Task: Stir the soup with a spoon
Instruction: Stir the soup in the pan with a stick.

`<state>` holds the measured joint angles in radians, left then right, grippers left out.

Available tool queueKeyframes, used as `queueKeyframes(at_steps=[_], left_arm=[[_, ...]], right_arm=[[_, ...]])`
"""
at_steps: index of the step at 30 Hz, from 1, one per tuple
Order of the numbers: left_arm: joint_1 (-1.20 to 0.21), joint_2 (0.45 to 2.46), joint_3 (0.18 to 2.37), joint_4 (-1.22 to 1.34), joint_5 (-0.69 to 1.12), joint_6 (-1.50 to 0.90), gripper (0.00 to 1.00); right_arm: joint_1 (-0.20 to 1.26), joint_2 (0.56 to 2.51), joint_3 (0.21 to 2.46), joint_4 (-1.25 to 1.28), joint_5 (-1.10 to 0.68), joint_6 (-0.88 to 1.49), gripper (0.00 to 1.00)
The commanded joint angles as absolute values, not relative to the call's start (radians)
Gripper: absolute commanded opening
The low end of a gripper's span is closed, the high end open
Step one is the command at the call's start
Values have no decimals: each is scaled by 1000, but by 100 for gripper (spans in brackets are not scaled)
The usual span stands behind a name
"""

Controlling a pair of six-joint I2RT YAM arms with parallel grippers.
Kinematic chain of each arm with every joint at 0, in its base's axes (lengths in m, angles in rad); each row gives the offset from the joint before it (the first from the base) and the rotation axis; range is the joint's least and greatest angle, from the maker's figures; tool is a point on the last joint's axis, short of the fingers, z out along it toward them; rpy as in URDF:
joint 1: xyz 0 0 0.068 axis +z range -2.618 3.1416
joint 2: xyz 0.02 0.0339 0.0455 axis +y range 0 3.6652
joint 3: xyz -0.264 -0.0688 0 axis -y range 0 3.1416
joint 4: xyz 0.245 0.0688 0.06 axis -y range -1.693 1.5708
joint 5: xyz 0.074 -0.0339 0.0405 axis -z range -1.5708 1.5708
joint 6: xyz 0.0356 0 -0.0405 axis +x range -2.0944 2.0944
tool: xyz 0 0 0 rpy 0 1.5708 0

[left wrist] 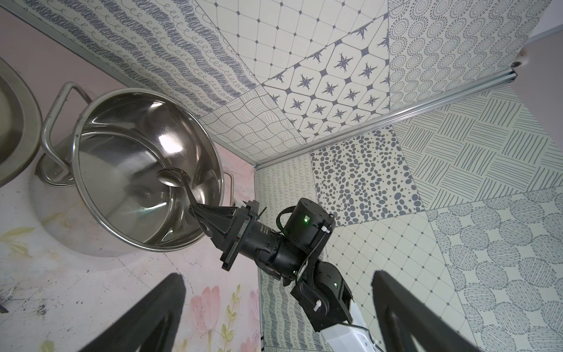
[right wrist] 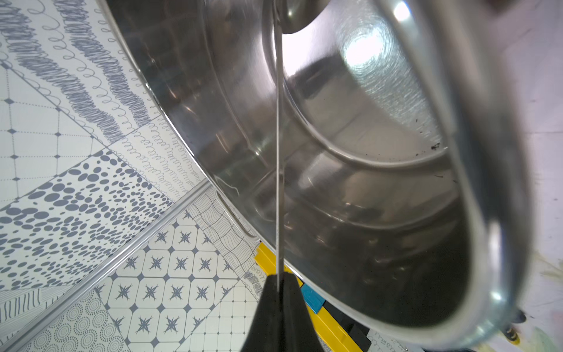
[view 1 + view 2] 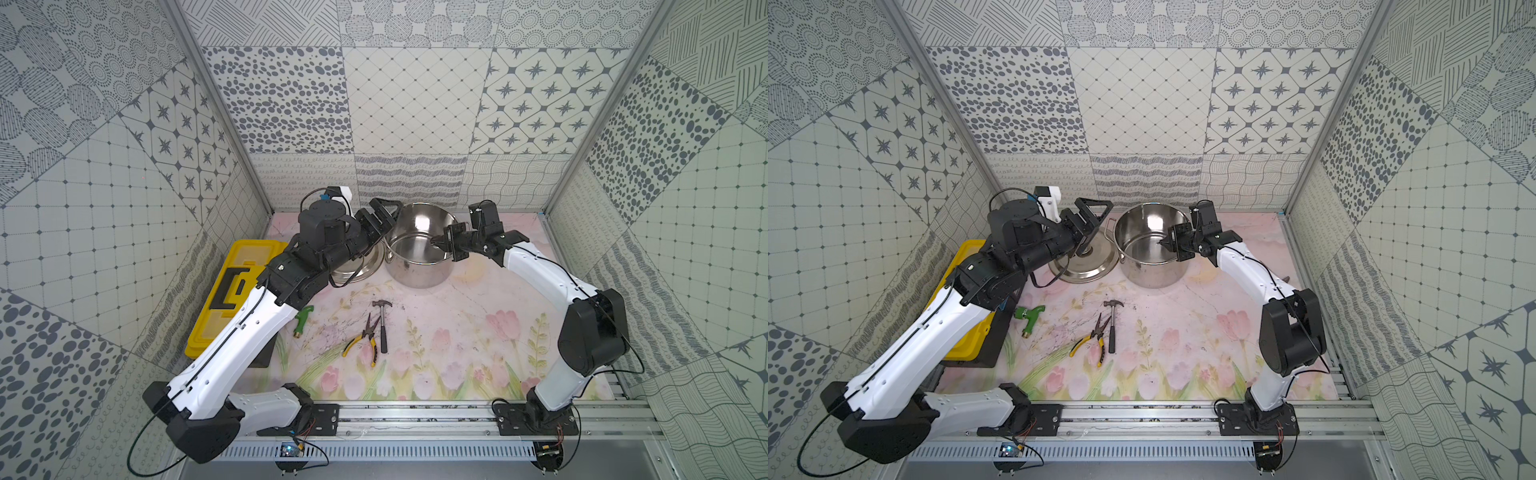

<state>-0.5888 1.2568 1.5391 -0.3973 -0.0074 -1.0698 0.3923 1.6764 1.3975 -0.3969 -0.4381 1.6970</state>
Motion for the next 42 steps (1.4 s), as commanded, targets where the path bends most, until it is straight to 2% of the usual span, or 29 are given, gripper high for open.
queueKeyframes(at_steps=[1, 12, 23, 33, 42], left_arm=[[-582, 1331, 1640, -497, -55, -986, 100], [-524, 1456, 1745, -587, -78, -860, 100], [-503, 1453, 1702, -597, -40, -823, 100], [-502, 1475, 1693, -569, -4, -811, 100], [-500, 1500, 1706, -557, 25, -812, 99]], right_arm=[[437, 1637, 1373, -320, -439, 1708, 0], [547, 1777, 1500, -252, -417, 1762, 0], [516, 1938, 1677, -251, -395, 1771, 0], [414, 1823, 1540, -252, -395, 1738, 0], [446, 1635, 1327, -236, -397, 1744, 0]])
